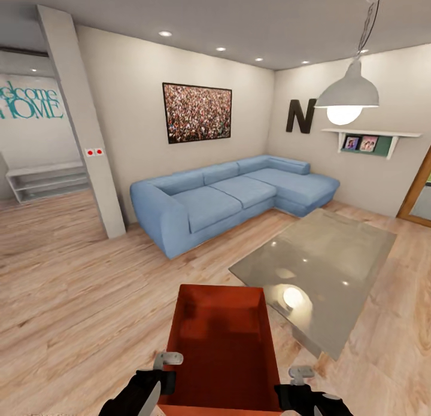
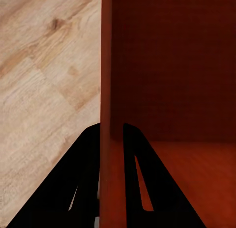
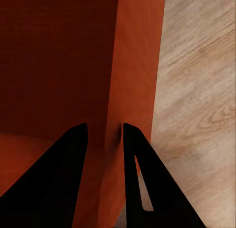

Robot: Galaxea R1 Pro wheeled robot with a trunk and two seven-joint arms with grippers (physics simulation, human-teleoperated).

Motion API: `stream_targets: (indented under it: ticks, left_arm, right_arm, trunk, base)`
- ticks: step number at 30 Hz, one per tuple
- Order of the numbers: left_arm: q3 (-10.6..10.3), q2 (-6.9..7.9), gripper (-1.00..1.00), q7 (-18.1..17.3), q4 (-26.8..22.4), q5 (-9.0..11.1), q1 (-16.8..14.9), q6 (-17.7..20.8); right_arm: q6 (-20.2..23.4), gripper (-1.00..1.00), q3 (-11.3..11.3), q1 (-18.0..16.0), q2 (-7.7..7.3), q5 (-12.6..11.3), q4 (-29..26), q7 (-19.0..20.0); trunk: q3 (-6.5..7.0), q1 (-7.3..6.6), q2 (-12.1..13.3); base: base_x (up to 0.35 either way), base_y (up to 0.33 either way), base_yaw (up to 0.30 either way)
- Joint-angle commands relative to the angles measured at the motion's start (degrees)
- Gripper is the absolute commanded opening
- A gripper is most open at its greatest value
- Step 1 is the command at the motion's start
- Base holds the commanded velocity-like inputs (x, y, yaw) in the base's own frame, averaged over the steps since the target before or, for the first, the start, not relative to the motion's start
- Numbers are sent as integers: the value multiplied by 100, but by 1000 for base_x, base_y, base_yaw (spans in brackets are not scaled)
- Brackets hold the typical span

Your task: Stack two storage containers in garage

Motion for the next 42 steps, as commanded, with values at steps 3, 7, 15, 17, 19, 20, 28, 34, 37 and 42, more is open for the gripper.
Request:
stream_targets:
  ticks: [3,7,15,17,19,20,28,34,37,42]
  left_arm:
    - [39,1,-100,128,1,-112,-5,50]
    - [39,0,-100,128,-2,-112,-5,54]
    - [39,-3,-100,128,-1,-104,-5,50]
    - [39,-11,-100,128,-4,-103,-5,49]
    - [39,-16,-100,128,-6,-102,-5,48]
    - [39,-16,-100,128,-7,-100,-5,48]
    - [39,8,-100,86,-7,-94,-5,56]
    - [39,-9,-100,84,-6,-87,-5,43]
    - [39,-5,-100,84,-7,-86,-5,36]
    - [39,-1,-100,76,0,-85,-5,32]
  right_arm:
    - [-314,-100,1,1,-3,-38,-23,-291]
    - [-314,-100,1,1,-3,-38,-23,-291]
    - [-313,-100,1,1,-3,-38,-23,-291]
    - [-314,-100,1,1,-3,-38,-23,-291]
    - [-312,-100,1,1,-3,-38,-23,-291]
    - [-313,-100,1,1,-3,-38,-23,-291]
    - [-314,-100,1,1,-3,-38,-23,-291]
    - [-314,-100,1,1,-3,-38,-23,-291]
    - [-313,-100,1,1,-3,-38,-23,-291]
    - [-313,-100,1,1,-3,-38,-22,-291]
  trunk:
    - [58,-65,114]
    - [148,-152,274]
    - [329,-328,595]
    - [374,-372,675]
    - [419,-416,755]
    - [424,-416,755]
    - [461,-416,755]
    - [488,-416,755]
    - [502,-416,755]
    - [524,-416,755]
  base:
    - [0,0,261]
    - [0,0,261]
    - [0,0,261]
    - [0,0,261]
    - [0,0,261]
    - [0,0,261]
    - [0,0,261]
    - [0,0,261]
    - [0,0,261]
    - [0,0,263]
